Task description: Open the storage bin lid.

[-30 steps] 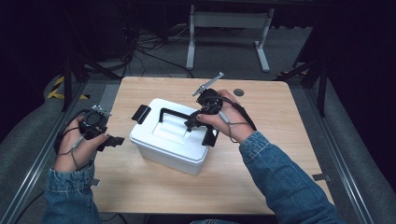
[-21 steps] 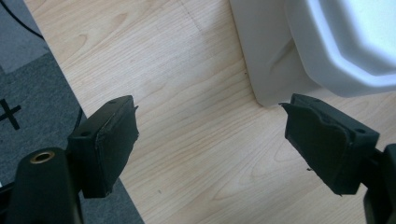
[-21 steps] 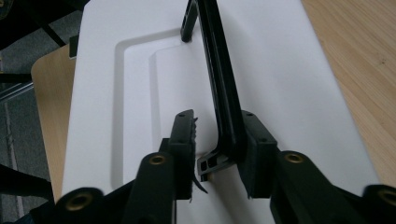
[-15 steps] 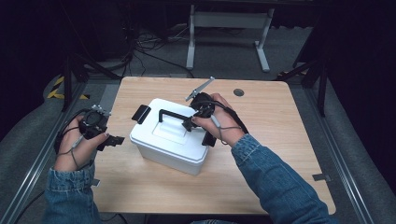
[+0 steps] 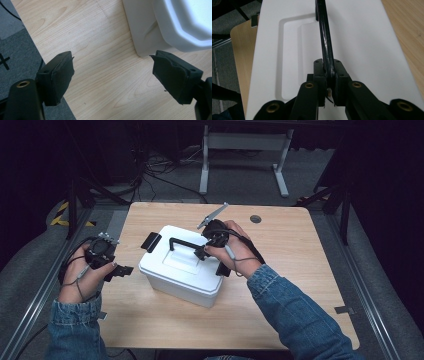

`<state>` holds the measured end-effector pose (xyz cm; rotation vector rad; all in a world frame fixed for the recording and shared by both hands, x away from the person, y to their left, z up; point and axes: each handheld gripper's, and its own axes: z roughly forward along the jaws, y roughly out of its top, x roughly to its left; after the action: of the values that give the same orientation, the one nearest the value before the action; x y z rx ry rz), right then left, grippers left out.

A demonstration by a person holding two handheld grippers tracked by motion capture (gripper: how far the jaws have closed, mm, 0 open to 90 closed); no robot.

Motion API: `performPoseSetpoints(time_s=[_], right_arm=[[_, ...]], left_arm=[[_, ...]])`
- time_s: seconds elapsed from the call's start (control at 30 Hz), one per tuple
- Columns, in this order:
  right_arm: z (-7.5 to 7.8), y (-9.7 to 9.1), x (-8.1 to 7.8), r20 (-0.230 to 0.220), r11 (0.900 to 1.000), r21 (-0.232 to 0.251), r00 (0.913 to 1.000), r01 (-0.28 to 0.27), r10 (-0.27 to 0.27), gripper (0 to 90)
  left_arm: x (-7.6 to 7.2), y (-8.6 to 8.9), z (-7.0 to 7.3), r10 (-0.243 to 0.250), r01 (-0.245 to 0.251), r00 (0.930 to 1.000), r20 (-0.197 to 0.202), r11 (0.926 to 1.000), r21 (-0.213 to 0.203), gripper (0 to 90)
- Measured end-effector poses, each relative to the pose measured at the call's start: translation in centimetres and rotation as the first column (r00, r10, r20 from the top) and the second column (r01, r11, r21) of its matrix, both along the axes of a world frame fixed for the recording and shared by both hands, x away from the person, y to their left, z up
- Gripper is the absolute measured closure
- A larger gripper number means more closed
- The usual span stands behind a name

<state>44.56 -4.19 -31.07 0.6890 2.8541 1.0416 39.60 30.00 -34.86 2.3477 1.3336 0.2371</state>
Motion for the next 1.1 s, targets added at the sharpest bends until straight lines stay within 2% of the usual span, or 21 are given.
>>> performPoseSetpoints(time_s=[0.17,0.43,0.77,1.1], right_arm=[[1.5,-0.3,-0.3,0.042,0.9994,0.035,0.9991,-0.005,0.003,84.7],[3.1,-1.2,-0.6,0.071,0.9962,0.087,0.9974,0.01,-0.016,84.7],[4.5,-2.4,-1.0,0.105,0.9899,0.141,0.994,0.015,-0.03,84.7],[5.7,-3.3,-1.4,0.136,0.9844,0.175,0.9897,0.018,-0.042,84.8]], left_arm=[[0.0,0.1,-0.1,0.004,-0.004,1.0,-0.003,1.0,-0.002,18.1],[-0.1,0.0,0.0,0.002,-0.002,1.0,0.0,1.0,0.0,18.1],[0.0,0.0,-0.1,-0.003,0.003,1.0,-0.003,1.0,0.004,18.1],[0.0,0.0,-0.1,-0.006,0.006,1.0,-0.007,1.0,0.002,18.0]])
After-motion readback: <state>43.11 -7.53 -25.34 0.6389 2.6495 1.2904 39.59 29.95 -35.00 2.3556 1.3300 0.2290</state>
